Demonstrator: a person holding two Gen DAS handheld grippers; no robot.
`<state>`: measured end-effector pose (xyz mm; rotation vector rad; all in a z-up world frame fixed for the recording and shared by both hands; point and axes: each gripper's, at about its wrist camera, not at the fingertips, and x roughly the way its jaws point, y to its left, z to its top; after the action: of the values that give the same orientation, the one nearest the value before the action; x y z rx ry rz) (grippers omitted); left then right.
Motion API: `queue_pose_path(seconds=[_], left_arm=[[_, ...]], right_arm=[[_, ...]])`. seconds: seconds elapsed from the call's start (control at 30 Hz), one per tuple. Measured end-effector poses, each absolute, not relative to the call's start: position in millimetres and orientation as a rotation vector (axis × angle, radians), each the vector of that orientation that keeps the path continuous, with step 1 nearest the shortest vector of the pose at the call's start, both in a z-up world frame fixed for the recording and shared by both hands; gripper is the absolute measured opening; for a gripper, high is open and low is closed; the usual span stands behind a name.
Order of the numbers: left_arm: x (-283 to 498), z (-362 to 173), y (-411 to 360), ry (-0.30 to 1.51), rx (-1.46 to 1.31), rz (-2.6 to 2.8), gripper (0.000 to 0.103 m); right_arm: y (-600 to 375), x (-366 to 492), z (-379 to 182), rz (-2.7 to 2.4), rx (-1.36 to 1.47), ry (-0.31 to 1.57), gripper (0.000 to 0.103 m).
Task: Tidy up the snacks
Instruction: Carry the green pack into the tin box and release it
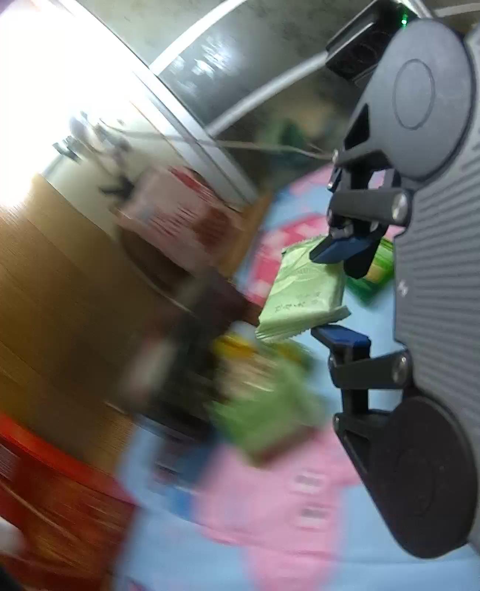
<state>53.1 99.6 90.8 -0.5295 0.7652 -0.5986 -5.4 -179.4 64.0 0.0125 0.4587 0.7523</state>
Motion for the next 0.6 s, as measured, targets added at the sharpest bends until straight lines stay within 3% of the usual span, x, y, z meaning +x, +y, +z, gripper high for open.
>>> queue_pose_path(seconds=[0.17,0.27,0.53,0.6], left_arm=[[109.3,187.4,84.6,0.574,-0.404,-0.592,0.038],[151.3,204.3,74.5,0.545,-0.366,-0.581,0.042],[233.3,97.6,65.2,0.775,-0.402,-0.499,0.043],[237.7,84.1,64.5,0.797,-0.397,-0.476,0.049]], right_arm=[[-190.9,50.7,153.9,0.728,0.038,0.324,0.027],[-189.9,89.9,181.9,0.683,0.029,0.285,0.027],[-176.8,182.0,93.1,0.618,0.082,0.523,0.029],[-174.1,188.9,79.8,0.608,0.078,0.552,0.031]])
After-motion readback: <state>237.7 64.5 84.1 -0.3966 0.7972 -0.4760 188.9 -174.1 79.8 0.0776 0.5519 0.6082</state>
